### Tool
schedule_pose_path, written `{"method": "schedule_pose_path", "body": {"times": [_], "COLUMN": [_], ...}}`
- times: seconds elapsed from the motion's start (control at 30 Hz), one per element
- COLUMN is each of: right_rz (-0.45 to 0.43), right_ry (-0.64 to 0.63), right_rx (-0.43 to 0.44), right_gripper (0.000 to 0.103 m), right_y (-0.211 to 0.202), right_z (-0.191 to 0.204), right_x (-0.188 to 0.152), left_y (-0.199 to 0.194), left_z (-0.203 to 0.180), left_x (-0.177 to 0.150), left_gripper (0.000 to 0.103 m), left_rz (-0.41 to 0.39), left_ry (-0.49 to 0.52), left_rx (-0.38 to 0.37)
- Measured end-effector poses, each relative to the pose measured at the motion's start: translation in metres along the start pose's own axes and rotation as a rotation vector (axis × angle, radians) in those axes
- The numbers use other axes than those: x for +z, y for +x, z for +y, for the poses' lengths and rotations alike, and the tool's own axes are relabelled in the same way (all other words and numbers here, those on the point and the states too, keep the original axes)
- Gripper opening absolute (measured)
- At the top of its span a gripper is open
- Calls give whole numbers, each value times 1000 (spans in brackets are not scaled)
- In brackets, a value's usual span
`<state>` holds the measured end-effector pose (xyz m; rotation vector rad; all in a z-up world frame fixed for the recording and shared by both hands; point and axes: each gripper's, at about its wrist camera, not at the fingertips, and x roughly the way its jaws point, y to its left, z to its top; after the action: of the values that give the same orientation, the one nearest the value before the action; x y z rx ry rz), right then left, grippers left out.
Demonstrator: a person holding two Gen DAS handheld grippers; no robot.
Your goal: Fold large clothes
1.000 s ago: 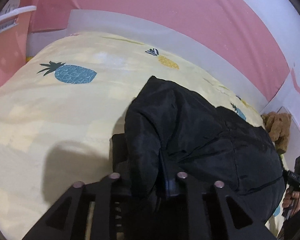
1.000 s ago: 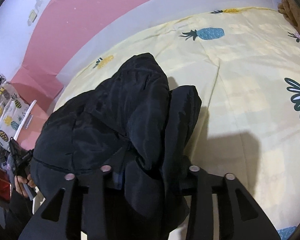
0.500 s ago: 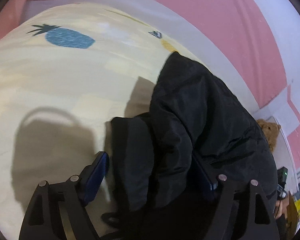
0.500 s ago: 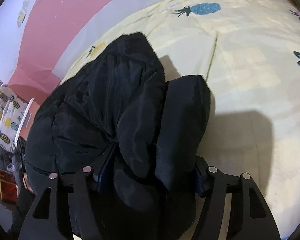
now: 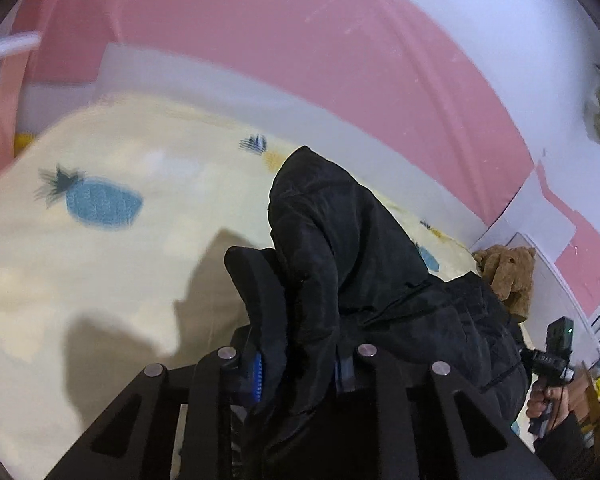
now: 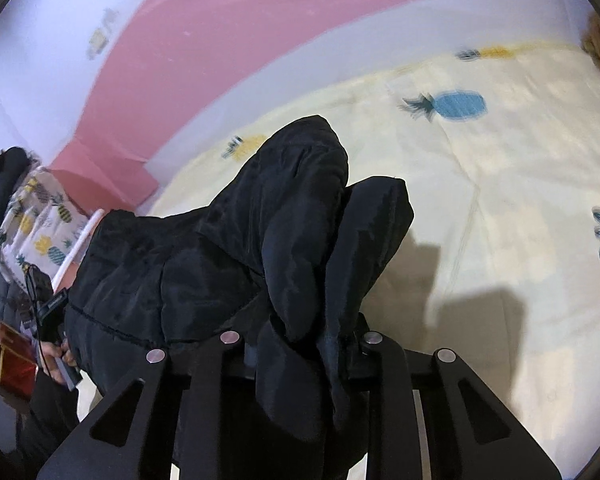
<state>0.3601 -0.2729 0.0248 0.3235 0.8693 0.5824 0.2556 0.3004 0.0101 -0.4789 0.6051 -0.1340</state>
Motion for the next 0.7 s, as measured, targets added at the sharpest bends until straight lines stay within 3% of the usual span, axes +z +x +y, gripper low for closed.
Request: {"method": "schedule_pose_path", "body": {"times": [0.13, 0.23, 0.33, 0.4, 0.43, 0.5, 0.7], "right_rz": [-22, 22, 108, 138, 135, 136, 148], "right_ry": [-9, -17, -13, 2, 19, 18, -3], "right_rx": [58, 61, 14, -17, -10, -16, -85], "right_gripper": [25, 26, 28, 36, 37, 42, 55], "right_y": [13, 47, 91, 107, 107, 104, 81], "right_z": [21, 30, 27, 19, 13, 12, 25], "right_x": [8, 2, -16, -27, -30, -31, -23], "left_y": [-24, -33, -16, 10, 19, 21, 4], "left_z": [6, 25, 62, 93, 105, 117, 100], "left_x": [21, 25, 19, -1, -10, -22, -17], "left_gripper": [24, 24, 25, 27, 29, 33, 46], "left_rz": [-56, -67, -16, 65, 91, 66, 54], "left_ry": [20, 29, -8, -54, -73, -123, -105], "left_rx": [26, 74, 138, 219, 233, 211, 283]}}
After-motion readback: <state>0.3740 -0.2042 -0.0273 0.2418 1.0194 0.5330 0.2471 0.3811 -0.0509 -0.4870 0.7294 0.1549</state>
